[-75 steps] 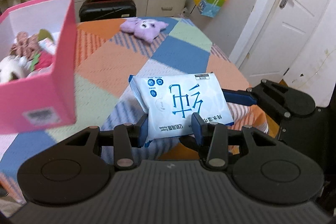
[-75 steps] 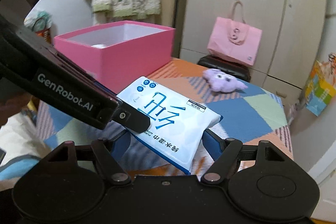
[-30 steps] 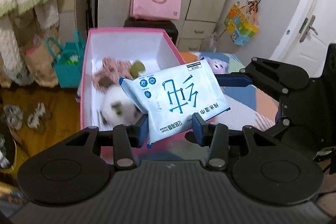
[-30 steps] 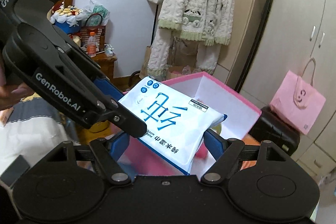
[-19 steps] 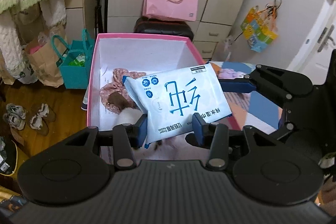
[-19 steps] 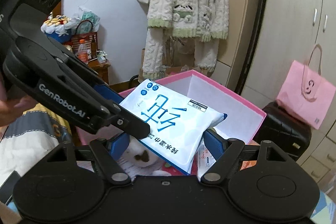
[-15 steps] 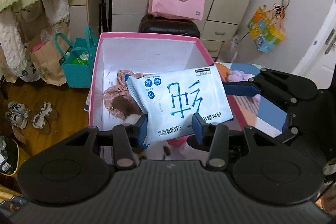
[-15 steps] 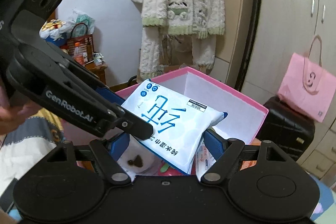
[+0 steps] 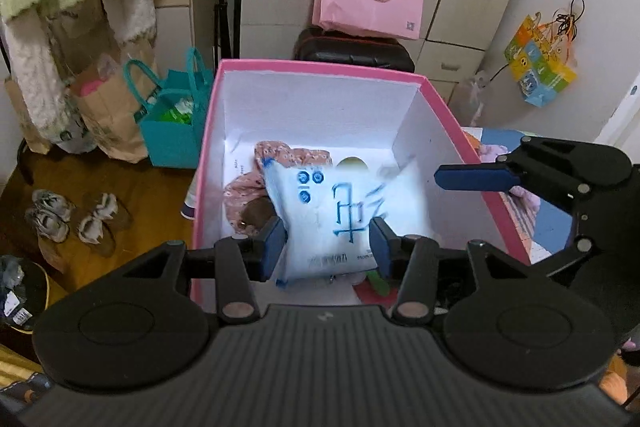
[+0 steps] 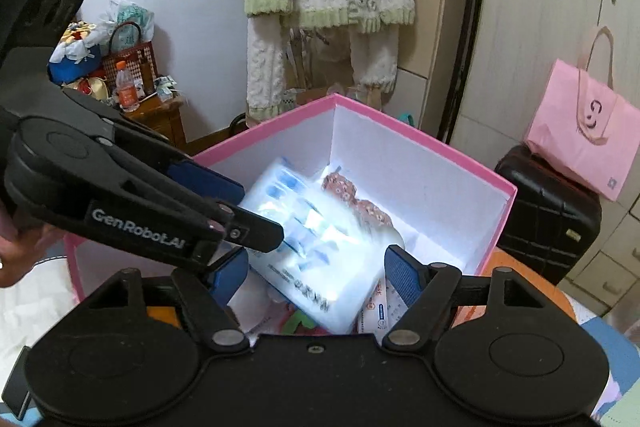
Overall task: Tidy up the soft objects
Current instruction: 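Open the left tool to drop the tissue pack into the box, then reach the left tool to the purple plush on the table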
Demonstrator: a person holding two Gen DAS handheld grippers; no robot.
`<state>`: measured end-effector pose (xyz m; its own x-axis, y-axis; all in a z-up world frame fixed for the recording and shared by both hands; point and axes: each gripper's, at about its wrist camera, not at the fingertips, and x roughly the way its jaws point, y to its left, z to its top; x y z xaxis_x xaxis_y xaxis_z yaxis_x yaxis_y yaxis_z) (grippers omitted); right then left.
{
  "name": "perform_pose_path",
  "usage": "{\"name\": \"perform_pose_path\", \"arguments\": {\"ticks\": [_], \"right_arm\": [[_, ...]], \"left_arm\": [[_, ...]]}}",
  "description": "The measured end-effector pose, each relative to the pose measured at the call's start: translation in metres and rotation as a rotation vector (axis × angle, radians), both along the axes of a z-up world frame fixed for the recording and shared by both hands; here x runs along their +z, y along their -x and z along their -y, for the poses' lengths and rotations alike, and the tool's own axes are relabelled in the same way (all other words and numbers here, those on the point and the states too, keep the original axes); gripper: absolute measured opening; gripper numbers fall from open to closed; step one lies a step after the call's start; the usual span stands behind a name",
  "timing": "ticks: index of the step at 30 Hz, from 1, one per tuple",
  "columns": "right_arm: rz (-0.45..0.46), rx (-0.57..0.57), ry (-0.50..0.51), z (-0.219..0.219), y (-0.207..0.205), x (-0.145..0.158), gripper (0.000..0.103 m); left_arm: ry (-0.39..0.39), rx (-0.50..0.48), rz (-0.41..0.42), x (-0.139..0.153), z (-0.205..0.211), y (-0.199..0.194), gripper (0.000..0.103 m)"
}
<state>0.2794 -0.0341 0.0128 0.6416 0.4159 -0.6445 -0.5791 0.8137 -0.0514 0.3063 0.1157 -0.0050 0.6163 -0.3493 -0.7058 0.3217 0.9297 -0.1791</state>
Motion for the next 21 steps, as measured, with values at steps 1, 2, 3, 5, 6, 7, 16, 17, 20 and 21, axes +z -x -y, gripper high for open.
{"name": "perform_pose_path", "arguments": {"ticks": [1,2,3,5,6,7,16,17,20,21], "right_arm": [[0.004,0.001,0.003,0.001,0.002,0.002,0.079],[0.008,-0.003,0.005,0.001,0.004,0.004,0.079],[0.012,-0.004,0.008,0.003,0.006,0.007,0.079],[0.017,-0.006,0.016,0.005,0.011,0.010,0.079],[0.018,-0.009,0.021,0.006,0.013,0.012,0.079],[0.019,-0.010,0.028,0.008,0.017,0.014,0.079],[-0.021,-0.019,0.023,0.025,0.042,0.027,0.079],[-0.028,-0.019,0.020,0.028,0.046,0.029,0.079],[-0.045,-0.014,0.013,0.035,0.057,0.034,0.079],[-0.052,-0.012,0.010,0.038,0.062,0.036,0.079]], "left_arm": [[0.003,0.001,0.003,0.003,-0.002,0.003,0.049],[0.008,0.002,0.011,0.006,-0.003,0.007,0.050],[0.009,0.000,0.020,0.009,-0.004,0.010,0.052],[0.006,-0.007,0.032,0.015,-0.005,0.018,0.057],[0.006,-0.010,0.032,0.017,-0.005,0.022,0.058],[0.006,-0.017,0.031,0.020,-0.006,0.026,0.058],[0.014,-0.067,0.062,0.045,-0.006,0.068,0.062],[0.019,-0.079,0.062,0.048,-0.006,0.075,0.062],[0.031,-0.114,0.058,0.058,-0.005,0.092,0.063],[0.030,-0.126,0.058,0.061,-0.004,0.098,0.063]]}}
